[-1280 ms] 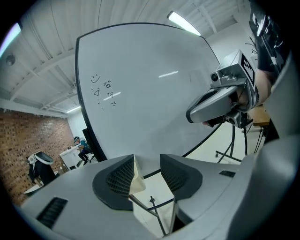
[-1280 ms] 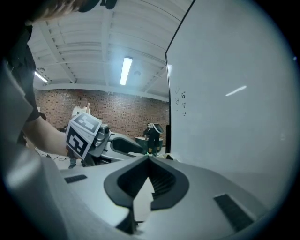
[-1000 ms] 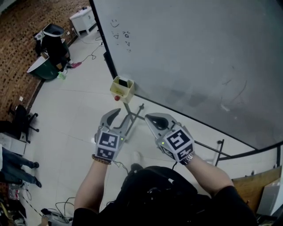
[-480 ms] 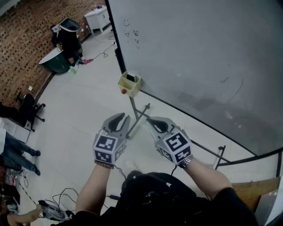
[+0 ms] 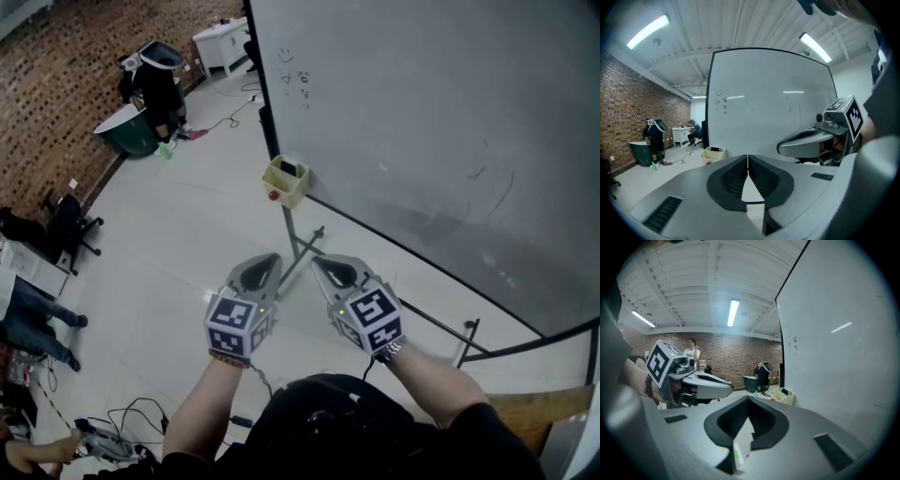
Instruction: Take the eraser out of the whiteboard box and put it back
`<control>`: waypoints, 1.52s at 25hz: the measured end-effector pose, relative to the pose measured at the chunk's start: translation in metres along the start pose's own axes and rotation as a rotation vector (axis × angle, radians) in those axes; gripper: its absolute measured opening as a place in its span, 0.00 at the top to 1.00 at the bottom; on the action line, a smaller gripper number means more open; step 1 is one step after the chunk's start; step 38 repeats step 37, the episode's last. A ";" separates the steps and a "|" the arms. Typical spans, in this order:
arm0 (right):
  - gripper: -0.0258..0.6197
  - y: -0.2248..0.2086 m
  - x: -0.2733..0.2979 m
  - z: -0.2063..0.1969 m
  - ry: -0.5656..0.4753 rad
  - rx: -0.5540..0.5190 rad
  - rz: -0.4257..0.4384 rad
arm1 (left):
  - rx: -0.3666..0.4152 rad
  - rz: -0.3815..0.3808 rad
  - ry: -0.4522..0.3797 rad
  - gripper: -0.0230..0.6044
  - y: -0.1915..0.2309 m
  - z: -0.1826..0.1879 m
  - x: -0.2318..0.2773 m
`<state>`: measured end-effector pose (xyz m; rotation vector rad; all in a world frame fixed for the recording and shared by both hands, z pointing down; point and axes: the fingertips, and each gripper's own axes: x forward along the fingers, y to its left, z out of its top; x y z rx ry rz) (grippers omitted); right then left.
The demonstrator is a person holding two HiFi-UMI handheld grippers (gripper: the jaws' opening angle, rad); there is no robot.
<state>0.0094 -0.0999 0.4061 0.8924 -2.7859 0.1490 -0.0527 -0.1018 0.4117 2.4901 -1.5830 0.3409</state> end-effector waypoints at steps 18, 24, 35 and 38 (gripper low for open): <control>0.92 0.028 0.012 0.013 0.010 -0.030 -0.086 | -0.008 -0.056 -0.003 0.96 0.013 -0.002 -0.024; 0.92 0.036 0.015 0.016 0.008 -0.035 -0.109 | 0.005 -0.067 0.003 0.96 0.019 -0.003 -0.030; 0.92 0.047 0.015 0.017 0.022 -0.035 -0.131 | 0.012 -0.093 0.008 0.96 0.023 -0.005 -0.039; 0.92 0.048 0.014 0.017 0.025 -0.037 -0.135 | 0.015 -0.092 0.008 0.96 0.024 -0.007 -0.041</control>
